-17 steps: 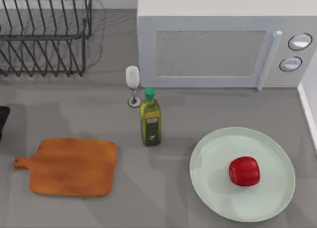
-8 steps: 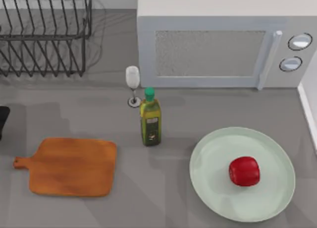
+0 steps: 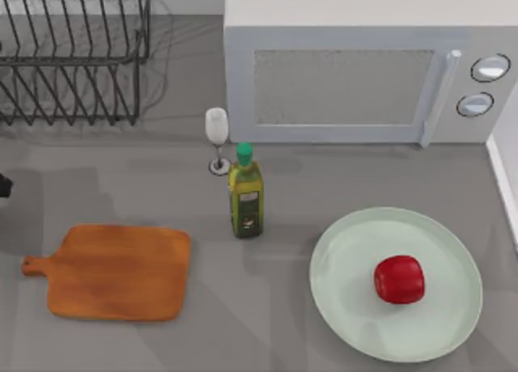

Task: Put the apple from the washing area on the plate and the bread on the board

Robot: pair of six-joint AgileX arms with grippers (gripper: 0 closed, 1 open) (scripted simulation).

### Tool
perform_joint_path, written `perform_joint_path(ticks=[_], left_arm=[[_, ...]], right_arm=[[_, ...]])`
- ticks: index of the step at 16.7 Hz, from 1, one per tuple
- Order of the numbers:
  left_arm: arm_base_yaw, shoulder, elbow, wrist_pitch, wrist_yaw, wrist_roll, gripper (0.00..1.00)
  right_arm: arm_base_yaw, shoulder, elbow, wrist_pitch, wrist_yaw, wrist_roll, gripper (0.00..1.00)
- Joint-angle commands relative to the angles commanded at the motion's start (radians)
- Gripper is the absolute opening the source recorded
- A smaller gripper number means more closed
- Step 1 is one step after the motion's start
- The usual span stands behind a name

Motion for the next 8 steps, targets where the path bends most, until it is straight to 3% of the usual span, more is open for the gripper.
perform_joint_path(ticks=[8], left_arm=[[0.0, 0.0, 0.0, 0.0, 0.0, 0.0, 0.0]], right_arm=[[0.0, 0.0, 0.0, 0.0, 0.0, 0.0, 1.0]])
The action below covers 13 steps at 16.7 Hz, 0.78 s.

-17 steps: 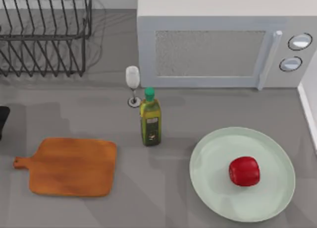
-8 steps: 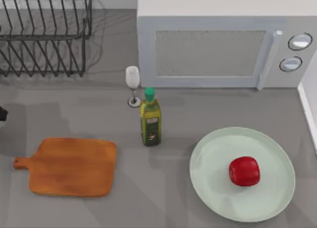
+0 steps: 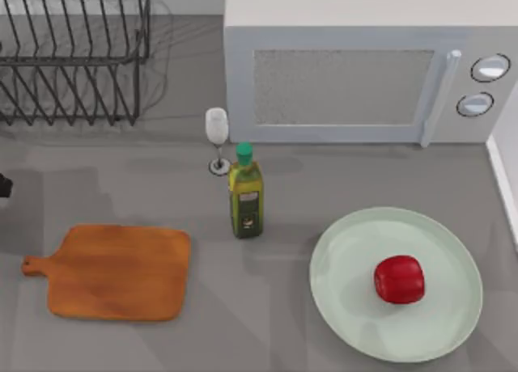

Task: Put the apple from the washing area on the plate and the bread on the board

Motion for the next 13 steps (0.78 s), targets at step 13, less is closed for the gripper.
perform_joint_path(ticks=[13], left_arm=[[-0.005, -0.144, 0.242, -0.361, 0.009, -0.008, 0.0]], right_arm=[[0.0, 0.0, 0.0, 0.0, 0.0, 0.0, 1.0]])
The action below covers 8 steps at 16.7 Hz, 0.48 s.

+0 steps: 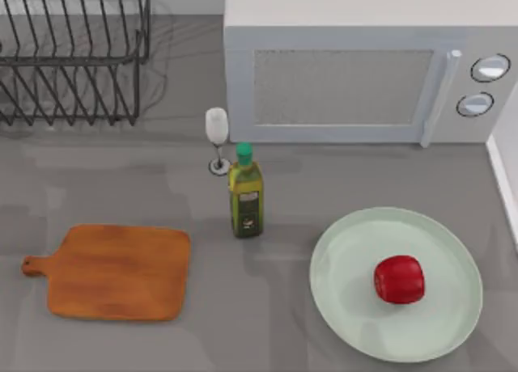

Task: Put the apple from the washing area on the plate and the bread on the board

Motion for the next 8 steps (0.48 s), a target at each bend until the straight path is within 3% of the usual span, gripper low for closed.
perform_joint_path(ticks=[8], left_arm=[[-0.034, -0.014, -0.01, -0.007, -0.001, -0.036, 0.0]], right_arm=[[0.0, 0.0, 0.0, 0.0, 0.0, 0.0, 1.0]])
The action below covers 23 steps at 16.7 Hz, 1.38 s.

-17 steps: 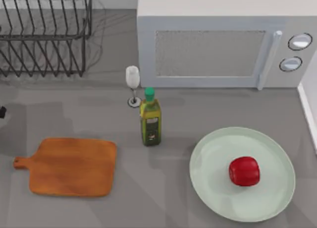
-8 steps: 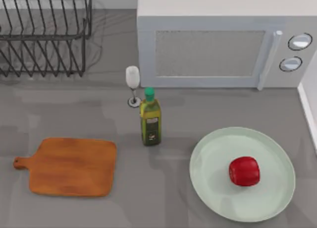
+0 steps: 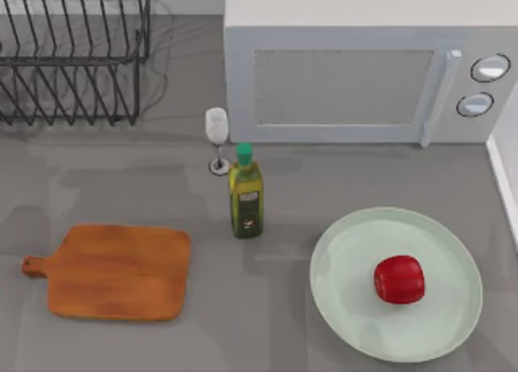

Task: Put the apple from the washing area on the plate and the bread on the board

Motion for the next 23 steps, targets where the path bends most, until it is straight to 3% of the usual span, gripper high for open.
perform_joint_path(ticks=[12, 23], left_arm=[[-0.509, -0.178, -0.327, 0.143, -0.01, -0.628, 0.0], [-0.525, -0.18, -0.36, 0.193, -0.01, -0.645, 0.0]], right_arm=[[0.0, 0.0, 0.0, 0.0, 0.0, 0.0, 1.0], [0.0, 0.0, 0.0, 0.0, 0.0, 0.0, 1.0]])
